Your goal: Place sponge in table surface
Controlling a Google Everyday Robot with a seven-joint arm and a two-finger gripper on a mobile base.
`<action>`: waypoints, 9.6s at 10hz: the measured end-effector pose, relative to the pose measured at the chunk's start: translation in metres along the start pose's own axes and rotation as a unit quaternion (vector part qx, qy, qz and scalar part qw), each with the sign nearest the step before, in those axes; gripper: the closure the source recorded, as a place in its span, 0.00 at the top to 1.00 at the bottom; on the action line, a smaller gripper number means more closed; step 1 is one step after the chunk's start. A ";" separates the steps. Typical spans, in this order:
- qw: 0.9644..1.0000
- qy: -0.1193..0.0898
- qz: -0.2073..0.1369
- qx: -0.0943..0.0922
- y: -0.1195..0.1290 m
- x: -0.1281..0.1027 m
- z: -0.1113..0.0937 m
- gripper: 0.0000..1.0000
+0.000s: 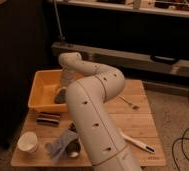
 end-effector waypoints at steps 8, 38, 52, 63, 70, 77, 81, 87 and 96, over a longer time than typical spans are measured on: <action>1.000 0.017 -0.015 0.003 0.005 0.003 -0.004 0.70; 0.992 0.069 -0.076 -0.068 -0.072 0.051 -0.226 0.00; 0.980 0.005 -0.195 -0.032 -0.143 0.048 -0.204 0.00; 0.987 0.019 -0.161 -0.012 -0.273 0.074 -0.197 0.00; 0.994 0.047 -0.097 -0.003 -0.330 0.080 -0.150 0.00; 0.992 0.016 -0.129 -0.007 -0.338 0.071 -0.118 0.00; 0.990 -0.005 -0.143 -0.013 -0.352 0.046 -0.086 0.03; 0.990 0.027 -0.135 -0.017 -0.350 0.030 -0.079 0.64; 0.982 0.077 -0.173 -0.006 -0.335 0.043 -0.106 0.80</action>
